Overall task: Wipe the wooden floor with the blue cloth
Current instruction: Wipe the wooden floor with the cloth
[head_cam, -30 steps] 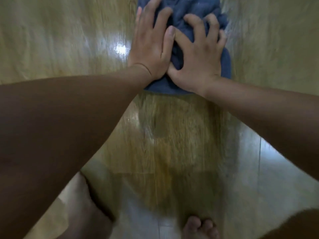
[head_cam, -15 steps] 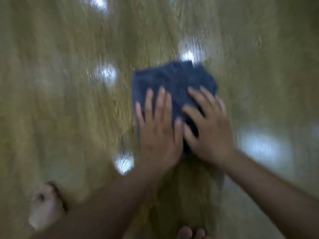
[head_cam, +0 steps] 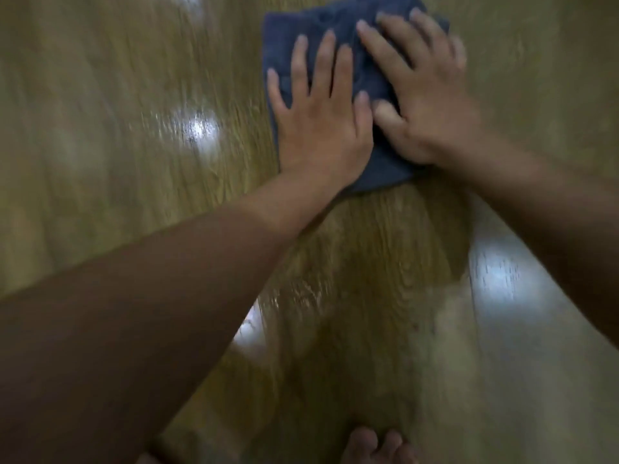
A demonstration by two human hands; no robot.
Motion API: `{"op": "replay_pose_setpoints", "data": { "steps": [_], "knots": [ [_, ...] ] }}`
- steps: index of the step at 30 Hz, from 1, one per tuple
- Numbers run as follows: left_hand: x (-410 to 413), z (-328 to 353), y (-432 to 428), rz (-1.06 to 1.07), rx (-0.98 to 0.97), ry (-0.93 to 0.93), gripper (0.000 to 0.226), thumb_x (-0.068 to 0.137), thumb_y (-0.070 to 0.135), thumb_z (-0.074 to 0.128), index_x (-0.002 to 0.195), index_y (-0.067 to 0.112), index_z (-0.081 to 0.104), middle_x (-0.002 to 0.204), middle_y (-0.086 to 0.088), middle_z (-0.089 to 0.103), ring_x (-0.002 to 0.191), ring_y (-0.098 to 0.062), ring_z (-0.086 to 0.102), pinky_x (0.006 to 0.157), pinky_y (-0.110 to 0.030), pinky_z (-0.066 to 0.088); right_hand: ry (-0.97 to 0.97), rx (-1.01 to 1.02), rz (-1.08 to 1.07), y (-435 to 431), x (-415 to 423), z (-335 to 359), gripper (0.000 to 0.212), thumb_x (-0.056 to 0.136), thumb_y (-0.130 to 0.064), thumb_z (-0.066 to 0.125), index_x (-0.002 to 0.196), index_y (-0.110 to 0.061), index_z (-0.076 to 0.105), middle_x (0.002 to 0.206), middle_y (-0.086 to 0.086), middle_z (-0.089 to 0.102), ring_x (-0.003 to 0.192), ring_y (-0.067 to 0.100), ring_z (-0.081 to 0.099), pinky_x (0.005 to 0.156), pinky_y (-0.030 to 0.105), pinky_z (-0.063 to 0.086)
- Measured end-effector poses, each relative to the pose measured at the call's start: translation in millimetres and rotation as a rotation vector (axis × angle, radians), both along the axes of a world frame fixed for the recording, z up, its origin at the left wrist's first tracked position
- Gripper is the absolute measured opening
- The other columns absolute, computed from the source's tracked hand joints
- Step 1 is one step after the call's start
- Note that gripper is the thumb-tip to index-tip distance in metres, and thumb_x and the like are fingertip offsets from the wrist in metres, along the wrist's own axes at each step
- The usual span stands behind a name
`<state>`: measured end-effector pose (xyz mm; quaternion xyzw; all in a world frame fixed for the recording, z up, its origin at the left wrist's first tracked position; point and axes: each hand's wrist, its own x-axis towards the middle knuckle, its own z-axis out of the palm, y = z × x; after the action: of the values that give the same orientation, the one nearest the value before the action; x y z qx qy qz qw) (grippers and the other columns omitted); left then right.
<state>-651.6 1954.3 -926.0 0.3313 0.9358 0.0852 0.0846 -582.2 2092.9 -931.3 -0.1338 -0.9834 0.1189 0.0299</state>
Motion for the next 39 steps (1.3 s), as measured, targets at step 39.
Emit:
{"op": "replay_pose_setpoints", "data": {
  "steps": [39],
  "knots": [
    [-50.8, 33.6, -153.8, 0.006, -0.075, -0.125, 0.071, 0.084, 0.029, 0.039, 0.152, 0.008, 0.033, 0.165, -0.017, 0.014, 0.152, -0.041, 0.001, 0.122, -0.057, 0.0, -0.123, -0.122, 0.06, -138.7, -83.7, 11.7, 0.083, 0.076, -0.063, 0.035, 0.155, -0.039, 0.028, 0.168, 0.007, 0.013, 0.152, 0.046, 0.003, 0.116, 0.069, 0.0]
  ]
}}
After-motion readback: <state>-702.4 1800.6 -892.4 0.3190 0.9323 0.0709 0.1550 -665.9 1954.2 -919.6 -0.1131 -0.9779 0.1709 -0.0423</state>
